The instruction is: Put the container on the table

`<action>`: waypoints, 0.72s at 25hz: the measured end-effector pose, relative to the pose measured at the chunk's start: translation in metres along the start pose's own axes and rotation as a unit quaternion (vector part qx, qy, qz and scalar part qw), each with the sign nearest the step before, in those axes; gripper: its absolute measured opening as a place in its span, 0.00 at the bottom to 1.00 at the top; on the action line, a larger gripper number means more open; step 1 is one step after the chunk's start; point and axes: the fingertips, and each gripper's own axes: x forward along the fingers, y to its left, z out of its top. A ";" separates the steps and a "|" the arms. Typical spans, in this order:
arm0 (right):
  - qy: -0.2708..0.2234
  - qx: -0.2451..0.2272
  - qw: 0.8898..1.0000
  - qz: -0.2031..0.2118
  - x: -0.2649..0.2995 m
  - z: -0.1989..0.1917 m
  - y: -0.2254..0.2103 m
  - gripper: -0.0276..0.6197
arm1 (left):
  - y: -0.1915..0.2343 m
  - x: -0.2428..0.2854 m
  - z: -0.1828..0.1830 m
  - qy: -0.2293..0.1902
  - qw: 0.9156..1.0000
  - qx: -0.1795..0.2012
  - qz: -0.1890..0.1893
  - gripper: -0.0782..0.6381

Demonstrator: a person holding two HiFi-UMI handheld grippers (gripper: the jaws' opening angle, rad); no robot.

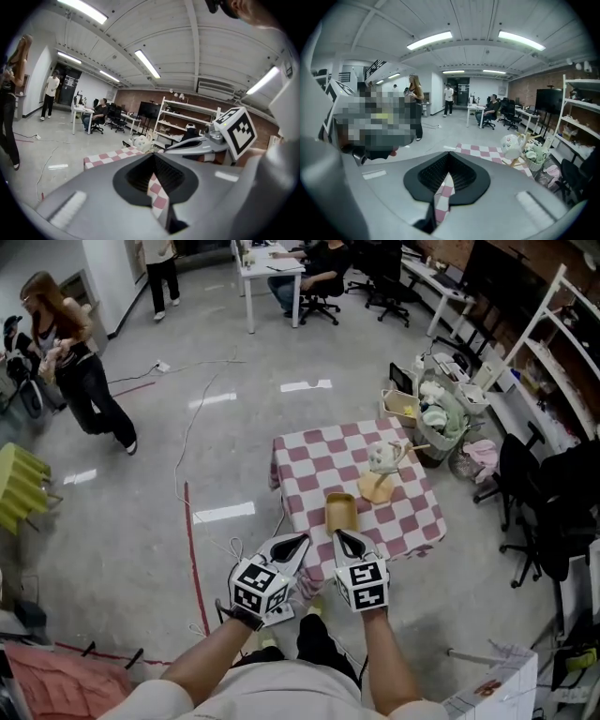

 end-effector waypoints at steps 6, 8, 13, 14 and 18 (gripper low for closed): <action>-0.059 0.034 0.998 -0.003 -0.034 0.036 0.015 0.06 | -0.011 -0.024 0.037 -0.026 1.000 0.011 -0.005 0.12; -0.075 0.040 0.996 -0.004 -0.045 0.048 0.020 0.06 | -0.017 -0.033 0.051 -0.038 0.999 0.019 -0.007 0.12; -0.115 0.046 0.992 -0.002 -0.074 0.079 0.031 0.06 | -0.031 -0.055 0.079 -0.061 0.997 0.038 -0.010 0.12; -0.122 0.045 0.992 -0.003 -0.079 0.084 0.033 0.06 | -0.033 -0.059 0.083 -0.064 0.997 0.041 -0.010 0.12; -0.147 0.045 0.988 -0.003 -0.095 0.101 0.041 0.06 | -0.040 -0.073 0.097 -0.078 0.996 0.051 -0.010 0.12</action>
